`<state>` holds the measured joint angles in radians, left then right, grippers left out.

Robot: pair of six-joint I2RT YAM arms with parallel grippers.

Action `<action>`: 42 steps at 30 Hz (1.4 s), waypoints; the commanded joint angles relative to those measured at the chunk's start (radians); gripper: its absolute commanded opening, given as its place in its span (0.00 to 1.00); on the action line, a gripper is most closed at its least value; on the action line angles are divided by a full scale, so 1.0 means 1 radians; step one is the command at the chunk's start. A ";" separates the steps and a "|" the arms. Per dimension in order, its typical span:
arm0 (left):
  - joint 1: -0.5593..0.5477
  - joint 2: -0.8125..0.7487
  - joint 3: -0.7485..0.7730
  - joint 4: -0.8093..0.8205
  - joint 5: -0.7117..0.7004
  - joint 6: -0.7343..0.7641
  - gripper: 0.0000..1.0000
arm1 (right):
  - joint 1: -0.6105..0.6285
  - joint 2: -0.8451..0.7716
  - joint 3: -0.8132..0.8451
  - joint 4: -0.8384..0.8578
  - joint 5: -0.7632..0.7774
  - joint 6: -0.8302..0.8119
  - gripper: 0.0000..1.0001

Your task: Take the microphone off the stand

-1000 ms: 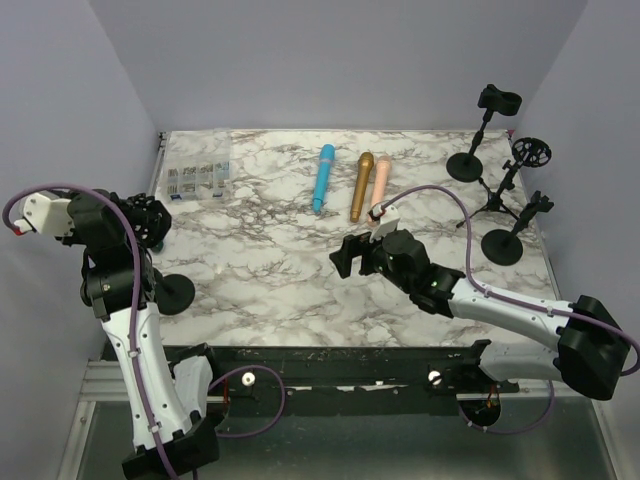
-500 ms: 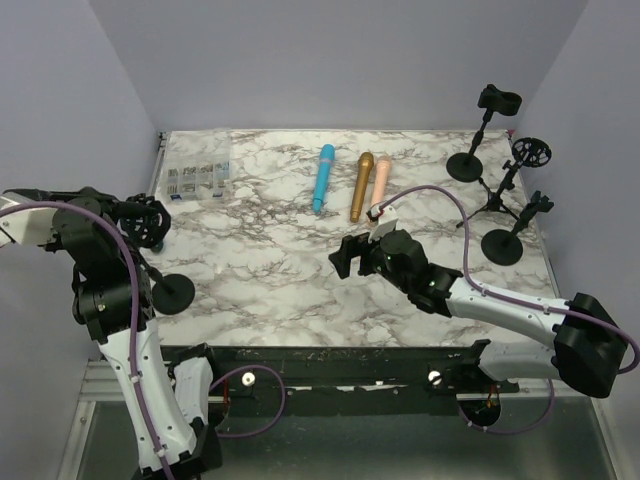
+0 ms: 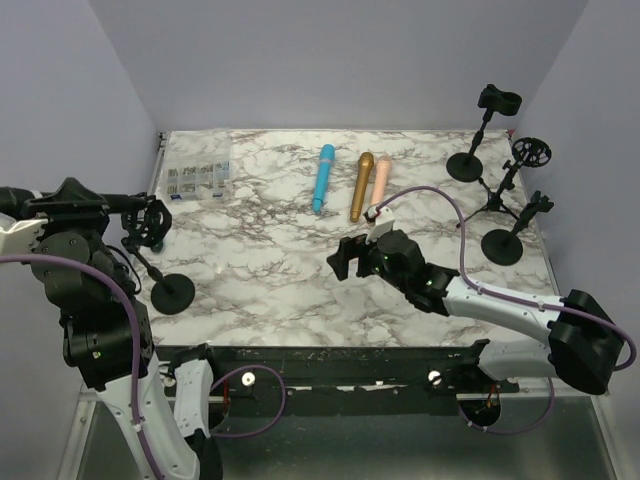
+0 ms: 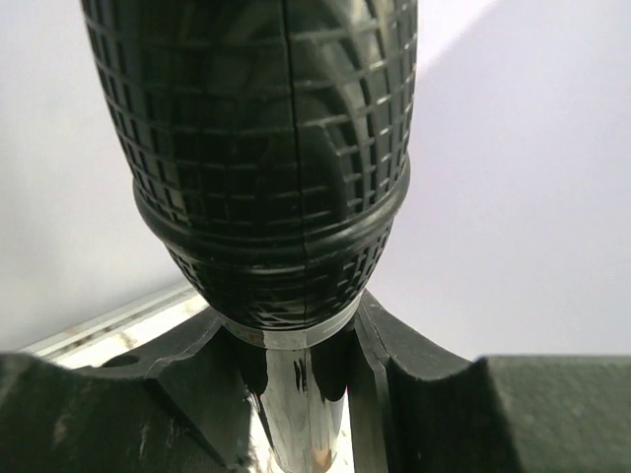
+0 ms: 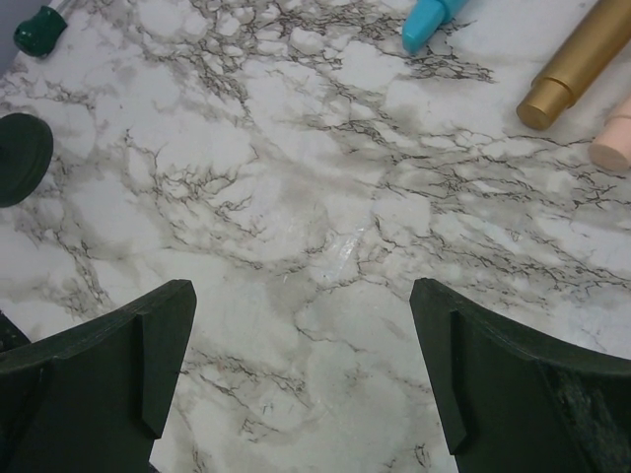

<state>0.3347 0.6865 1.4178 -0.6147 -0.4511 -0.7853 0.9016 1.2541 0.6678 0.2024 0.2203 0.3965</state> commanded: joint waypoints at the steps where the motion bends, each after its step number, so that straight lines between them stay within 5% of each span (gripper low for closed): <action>1: -0.049 -0.001 -0.013 0.194 0.372 0.141 0.00 | -0.002 0.019 0.031 0.026 -0.030 0.025 1.00; 7: -0.178 0.117 -0.041 0.287 0.810 0.191 0.00 | -0.002 0.031 0.042 0.027 -0.057 0.061 1.00; 15: -0.580 0.464 0.055 0.113 0.882 0.361 0.00 | -0.002 -0.025 0.035 0.026 -0.081 0.150 1.00; 24: -0.665 0.607 -0.112 0.228 1.070 0.362 0.00 | -0.003 -0.163 0.006 0.108 -0.241 0.159 1.00; 30: -0.683 0.634 -0.247 0.354 1.158 0.255 0.00 | -0.003 -0.056 0.078 0.198 -0.444 0.165 1.00; 35: -0.705 0.650 -0.277 0.417 1.234 0.181 0.00 | -0.002 0.073 0.166 0.216 -0.454 0.187 0.83; 38: -0.725 0.663 -0.259 0.366 1.203 0.207 0.00 | -0.003 0.115 0.210 0.216 -0.455 0.205 0.63; 42: -0.727 0.664 -0.257 0.355 1.191 0.207 0.00 | -0.003 0.133 0.219 0.207 -0.416 0.229 0.53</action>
<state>-0.3843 1.3472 1.1423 -0.2798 0.7155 -0.5682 0.9012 1.3731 0.8513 0.3725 -0.1970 0.5953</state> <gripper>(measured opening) 0.395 0.562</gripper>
